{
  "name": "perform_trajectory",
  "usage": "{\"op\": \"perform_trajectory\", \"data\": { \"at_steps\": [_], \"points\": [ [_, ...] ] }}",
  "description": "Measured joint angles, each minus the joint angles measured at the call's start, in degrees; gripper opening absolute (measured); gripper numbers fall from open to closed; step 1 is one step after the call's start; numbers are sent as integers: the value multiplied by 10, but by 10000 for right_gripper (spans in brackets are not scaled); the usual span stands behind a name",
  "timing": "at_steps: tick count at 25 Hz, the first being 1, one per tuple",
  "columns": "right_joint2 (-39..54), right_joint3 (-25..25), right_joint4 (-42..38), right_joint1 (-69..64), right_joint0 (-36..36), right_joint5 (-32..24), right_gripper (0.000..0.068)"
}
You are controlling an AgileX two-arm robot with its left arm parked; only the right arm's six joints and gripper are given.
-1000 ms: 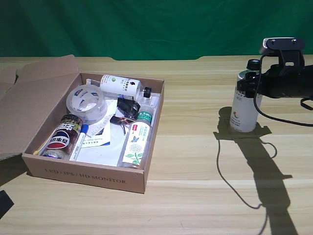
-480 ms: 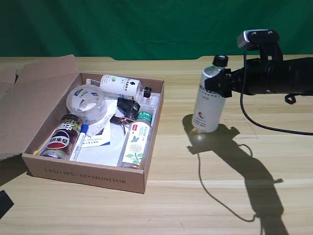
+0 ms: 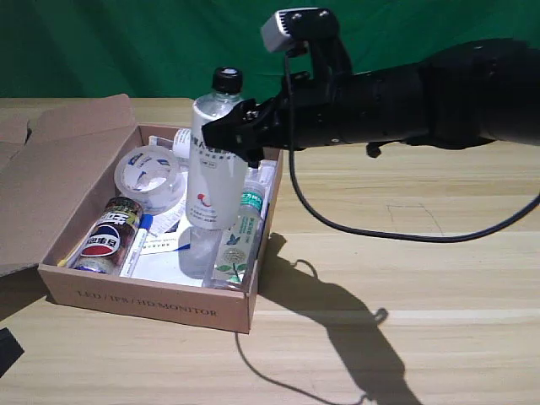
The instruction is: Place the white bottle into the box.
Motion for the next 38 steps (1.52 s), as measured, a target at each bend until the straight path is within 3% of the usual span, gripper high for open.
{"op": "perform_trajectory", "data": {
  "at_steps": [11, 16, 21, 24, 26, 28, 29, 31, 34, 38],
  "points": [
    [-102, -32, 56, 125, 35, 22, 544],
    [-109, -30, 44, 125, 41, 24, 650],
    [-110, -30, 42, 125, 41, 26, 638],
    [-110, -31, 41, 122, 41, 30, 568],
    [-110, -36, 30, 115, 41, 43, 475],
    [-110, -53, 3, 99, 41, 55, 299],
    [-110, -73, -16, 87, 40, 59, 178],
    [-110, -112, -38, 67, 39, 68, 66],
    [-105, -174, -67, 27, 25, 101, 12],
    [-57, -191, -133, -42, -16, 121, 3]
  ]
}}
